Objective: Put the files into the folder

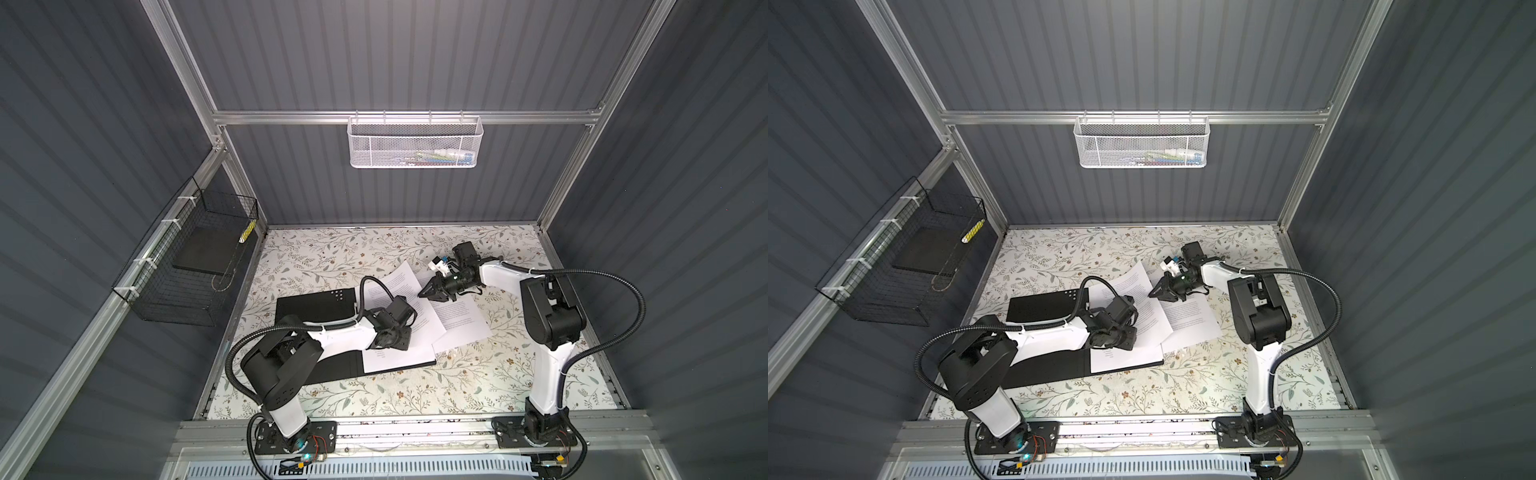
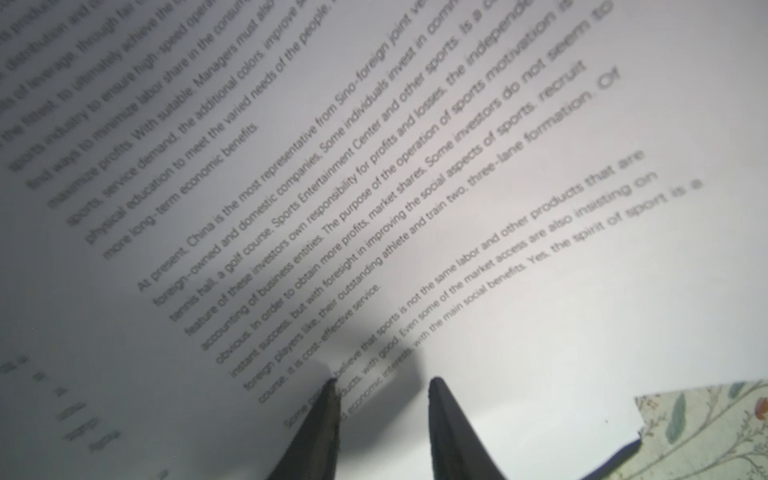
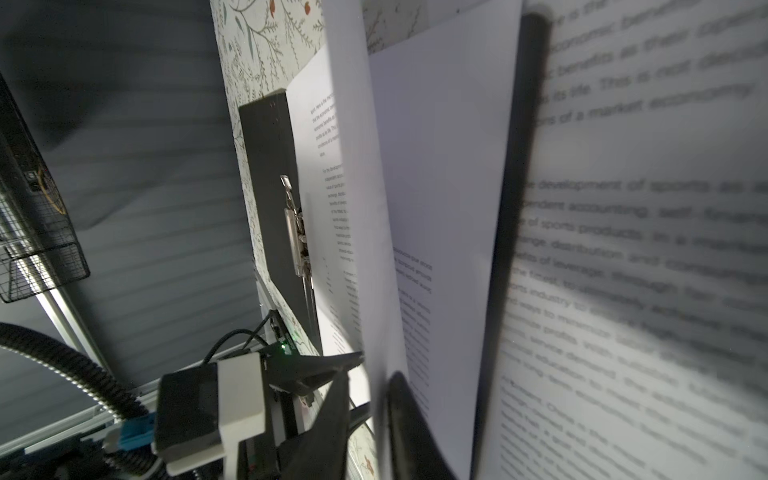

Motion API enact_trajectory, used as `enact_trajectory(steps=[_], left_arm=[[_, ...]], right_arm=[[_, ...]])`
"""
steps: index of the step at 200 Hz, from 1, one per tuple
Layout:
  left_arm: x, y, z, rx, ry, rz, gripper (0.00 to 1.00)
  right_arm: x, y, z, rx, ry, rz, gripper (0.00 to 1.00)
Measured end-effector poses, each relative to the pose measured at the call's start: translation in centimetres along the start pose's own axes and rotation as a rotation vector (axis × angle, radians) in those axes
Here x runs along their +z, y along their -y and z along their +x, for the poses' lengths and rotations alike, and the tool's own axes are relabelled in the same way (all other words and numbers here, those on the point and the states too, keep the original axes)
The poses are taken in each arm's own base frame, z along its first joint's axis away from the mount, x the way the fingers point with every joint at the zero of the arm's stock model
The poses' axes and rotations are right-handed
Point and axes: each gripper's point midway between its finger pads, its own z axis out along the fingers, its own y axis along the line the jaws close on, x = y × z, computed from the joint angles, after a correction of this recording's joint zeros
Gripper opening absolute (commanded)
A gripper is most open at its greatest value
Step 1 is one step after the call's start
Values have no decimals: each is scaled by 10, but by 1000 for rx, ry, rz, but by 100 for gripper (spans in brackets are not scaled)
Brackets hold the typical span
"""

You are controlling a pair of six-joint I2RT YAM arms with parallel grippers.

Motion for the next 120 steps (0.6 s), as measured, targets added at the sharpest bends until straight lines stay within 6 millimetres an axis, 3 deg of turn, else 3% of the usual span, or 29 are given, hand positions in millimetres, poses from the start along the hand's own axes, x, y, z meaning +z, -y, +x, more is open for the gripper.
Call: enact_trajectory(steps=[20, 57, 73, 94, 112, 120], left_arm=[[-2, 2, 2, 9, -20, 8, 42], [-20, 7, 0, 19, -61, 10, 53], [-45, 17, -20, 24, -8, 35, 61], [-88, 25, -50, 27, 111, 53, 79], [-124, 18, -67, 26, 213, 23, 99], [-137, 12, -69, 22, 245, -3, 100]], right_arm=[[0, 2, 0, 7, 2, 11, 2], [2, 7, 1, 24, 8, 18, 1], [3, 12, 6, 43, 11, 22, 1], [2, 16, 15, 72, 22, 36, 1], [0, 14, 22, 86, 43, 47, 2], [-1, 10, 25, 83, 54, 50, 2]])
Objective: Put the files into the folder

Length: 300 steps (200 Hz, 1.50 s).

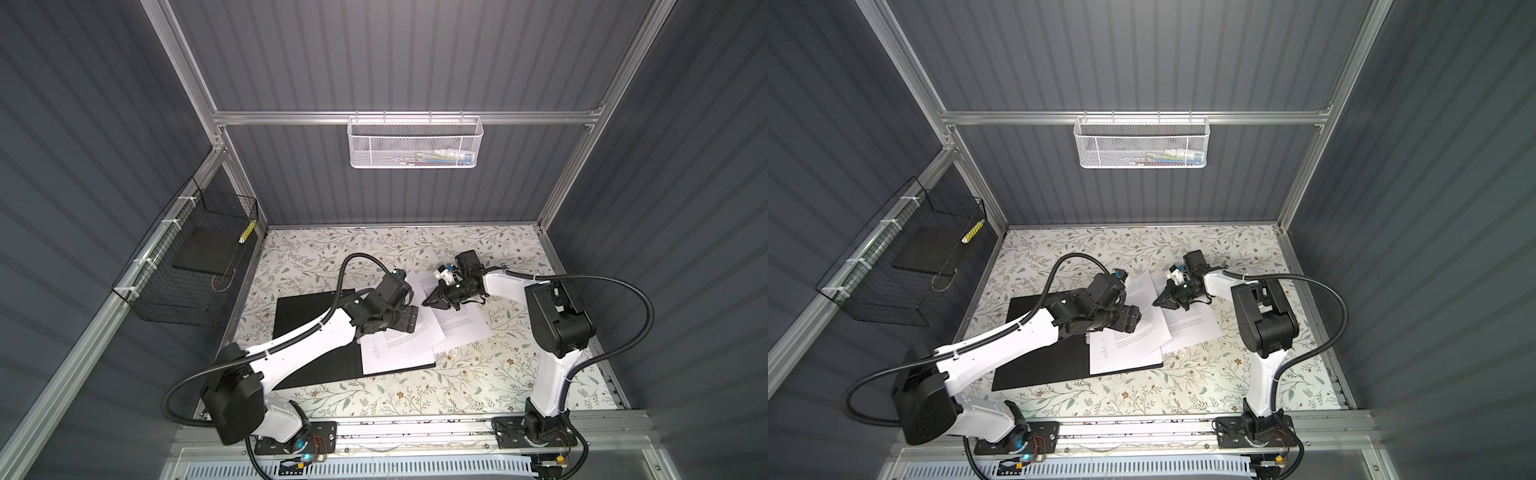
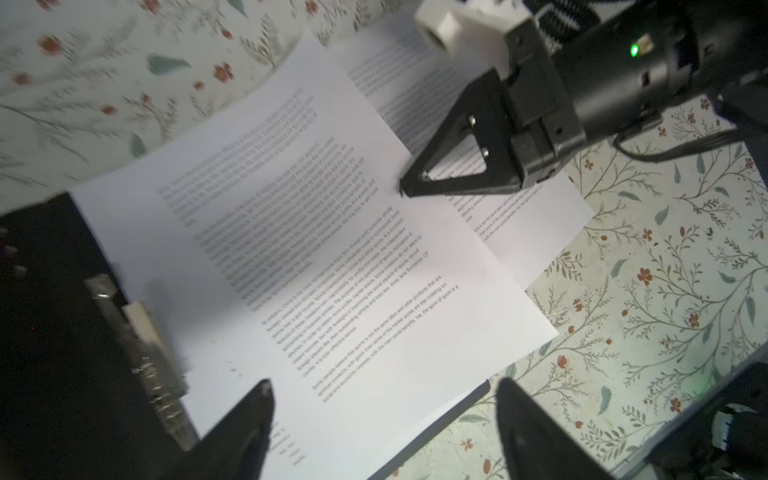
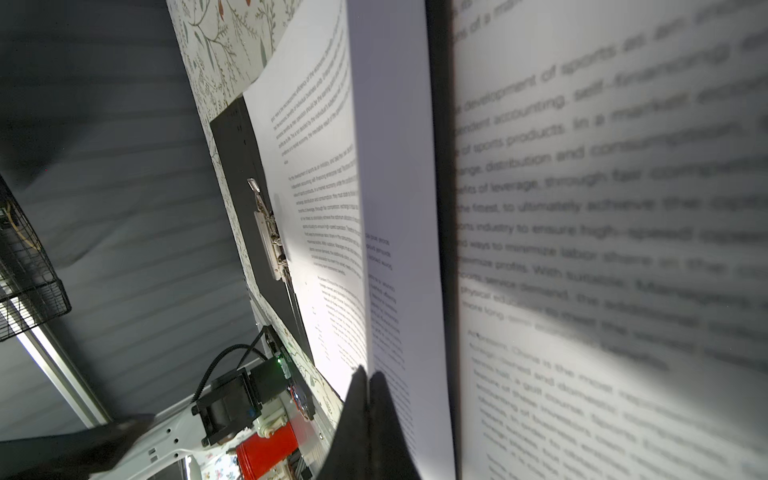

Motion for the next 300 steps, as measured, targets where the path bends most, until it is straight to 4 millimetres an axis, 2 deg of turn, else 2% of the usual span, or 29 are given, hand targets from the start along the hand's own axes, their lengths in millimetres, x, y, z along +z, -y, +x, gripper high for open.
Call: enact_trajectory(steps=[23, 56, 88, 110, 170, 300], left_arm=[[-26, -21, -5, 20, 60, -80, 100], [-46, -53, 9, 82, 81, -199, 100], [-62, -76, 26, 141, 95, -268, 100], [-65, -88, 34, 159, 97, -308, 100], [-51, -94, 42, 193, 48, -357, 100], [-51, -96, 41, 199, 49, -369, 100]], right_arm=[[1, -13, 10, -13, 30, 5, 3], [10, -25, 19, -18, 78, 21, 3], [16, -25, 19, 7, 130, 35, 3], [18, -24, 17, 26, 152, 43, 3], [24, -30, 18, 17, 162, 38, 4], [25, -17, 32, -64, 107, 96, 6]])
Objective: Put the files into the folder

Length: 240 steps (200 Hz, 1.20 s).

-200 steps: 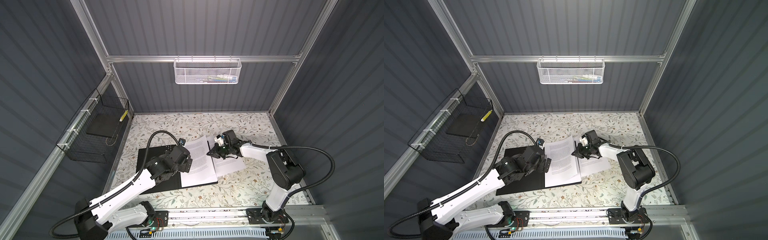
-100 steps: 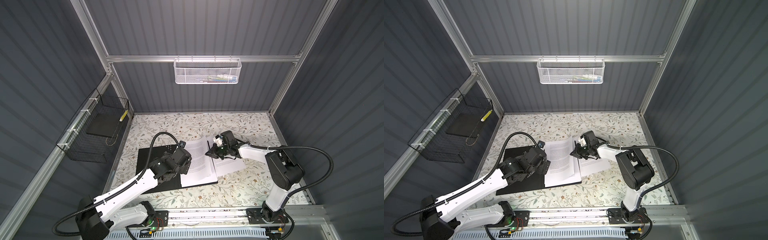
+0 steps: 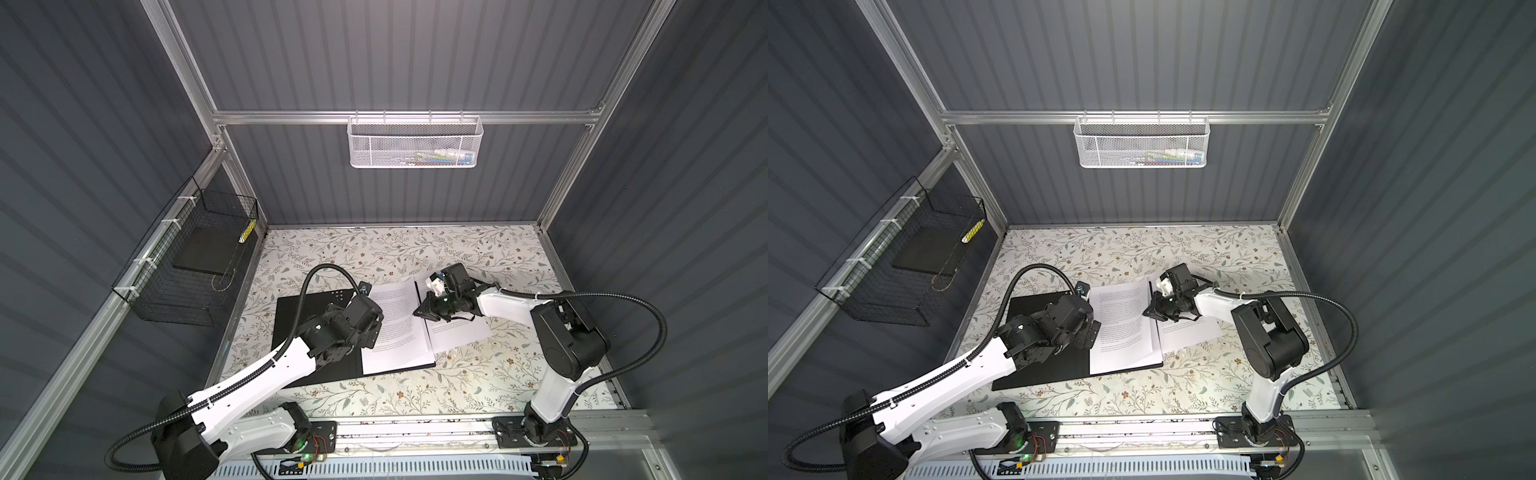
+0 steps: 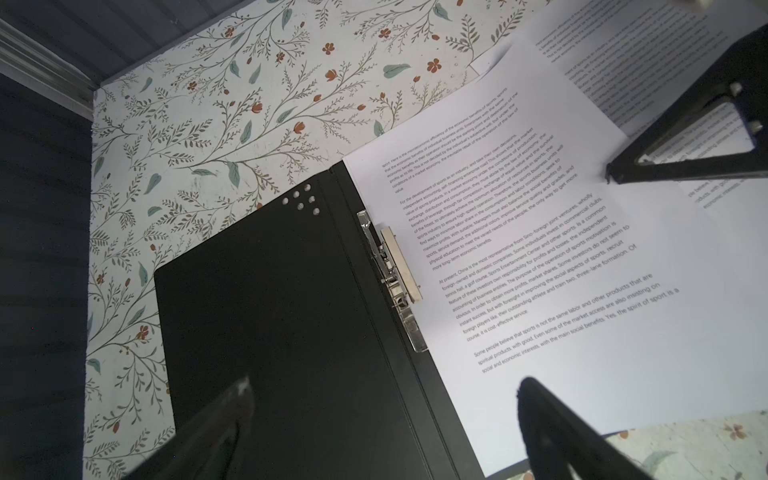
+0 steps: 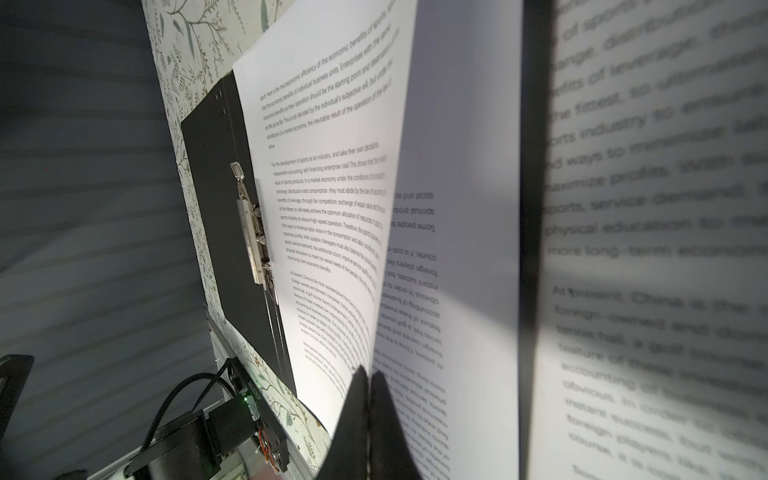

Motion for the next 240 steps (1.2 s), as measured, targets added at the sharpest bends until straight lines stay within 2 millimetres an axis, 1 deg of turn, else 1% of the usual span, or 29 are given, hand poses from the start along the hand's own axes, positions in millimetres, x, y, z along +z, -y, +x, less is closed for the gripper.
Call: enact_trajectory(steps=[51, 104, 124, 148, 182, 215, 240], left_arm=[[2, 0, 1, 1, -8, -4, 100], [4, -1, 2, 1, -15, -9, 100], [4, -1, 2, 0, -15, -9, 100], [4, -1, 2, 0, -16, -9, 100], [6, 0, 3, 2, -21, -8, 100], [7, -1, 2, -3, -22, -6, 100], [8, 0, 3, -4, -26, -3, 100]], right_arm=[[1, -2, -2, -5, 0, -5, 10], [5, 0, -2, 0, -8, -3, 10], [6, 1, -2, 2, -11, -1, 14], [6, 2, -2, 4, -11, -1, 21], [6, 2, -1, 3, -12, 2, 39], [6, 5, 0, 13, -13, 14, 53], [6, 11, 2, 23, -18, 43, 59]])
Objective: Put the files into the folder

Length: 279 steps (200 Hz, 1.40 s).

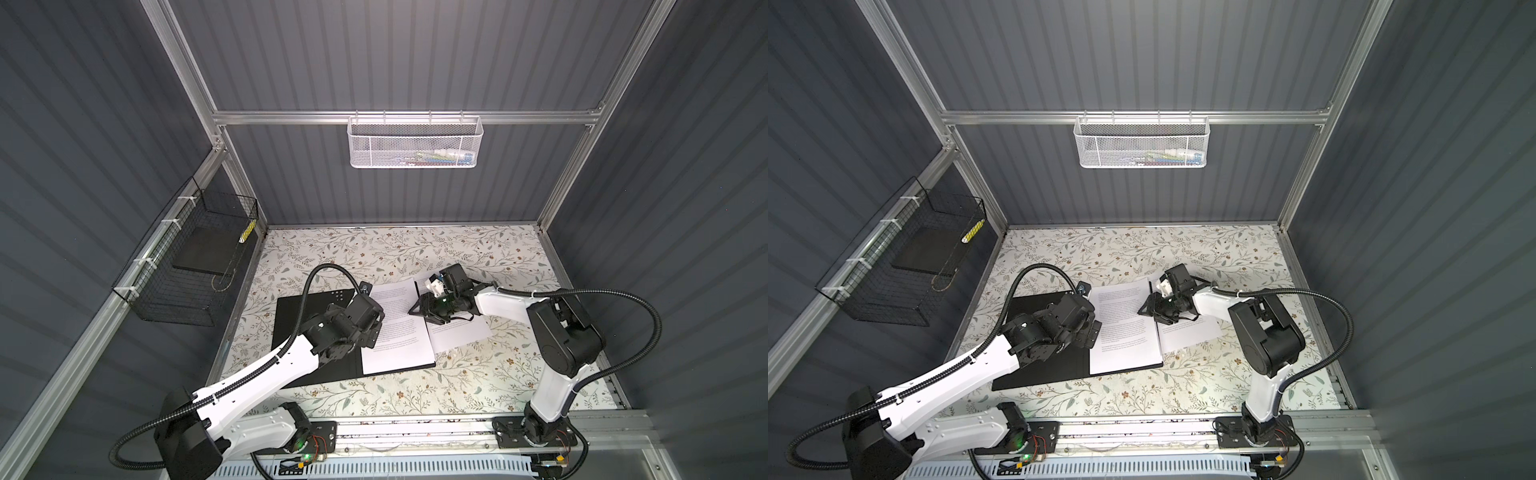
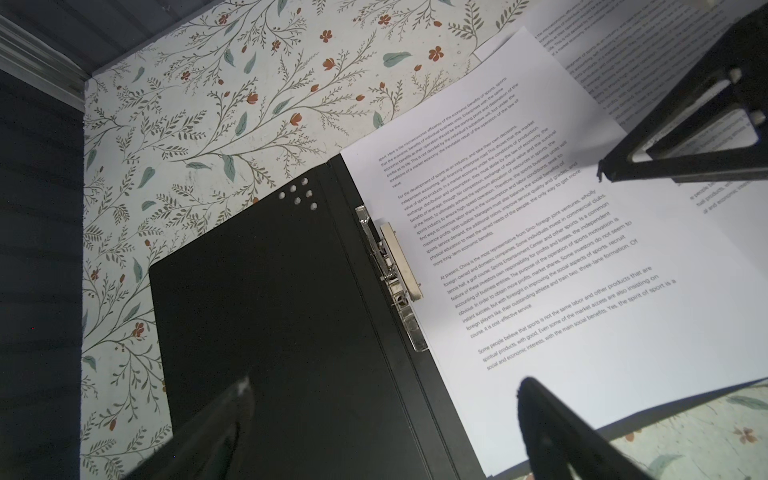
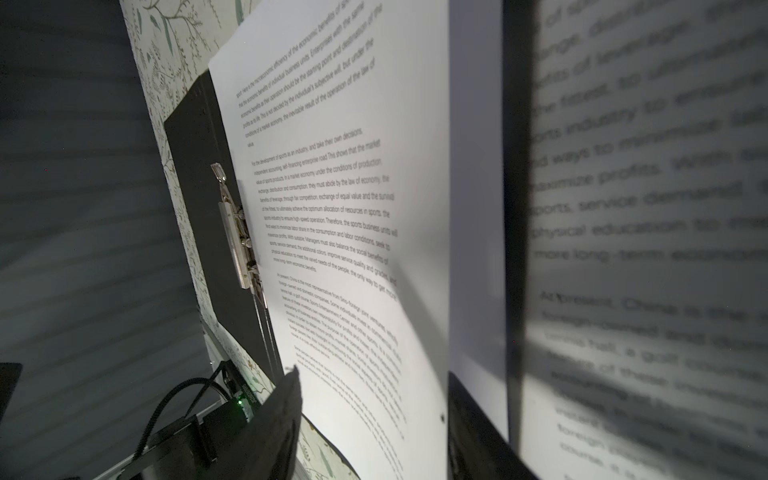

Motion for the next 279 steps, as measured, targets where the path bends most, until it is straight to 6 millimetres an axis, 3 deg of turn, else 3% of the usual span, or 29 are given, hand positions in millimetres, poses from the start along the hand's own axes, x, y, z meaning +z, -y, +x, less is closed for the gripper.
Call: enact_trajectory(steps=[52, 68, 91, 117, 160, 204, 232, 279], left_arm=[[0, 3, 1, -1, -5, 19, 100], [0, 9, 1, -5, -10, 51, 99], [-1, 24, -3, -20, -10, 135, 89], [2, 56, -21, -50, -20, 266, 82], [40, 123, -42, -111, -109, 447, 57], [88, 185, -59, -149, -206, 560, 34], [113, 214, -68, -163, -238, 595, 22], [145, 244, -76, -177, -259, 615, 19]], right_arm=[[-11, 20, 2, 4, 9, 141, 83], [-28, 21, -5, -1, 47, 163, 89], [-59, 29, -26, 0, 125, 181, 98], [-90, 51, -55, 28, 198, 227, 99], [-123, 96, -80, 102, 269, 295, 99], [-144, 126, -86, 189, 301, 288, 99], [-143, 135, -85, 223, 290, 252, 99], [-134, 144, -74, 267, 251, 206, 99]])
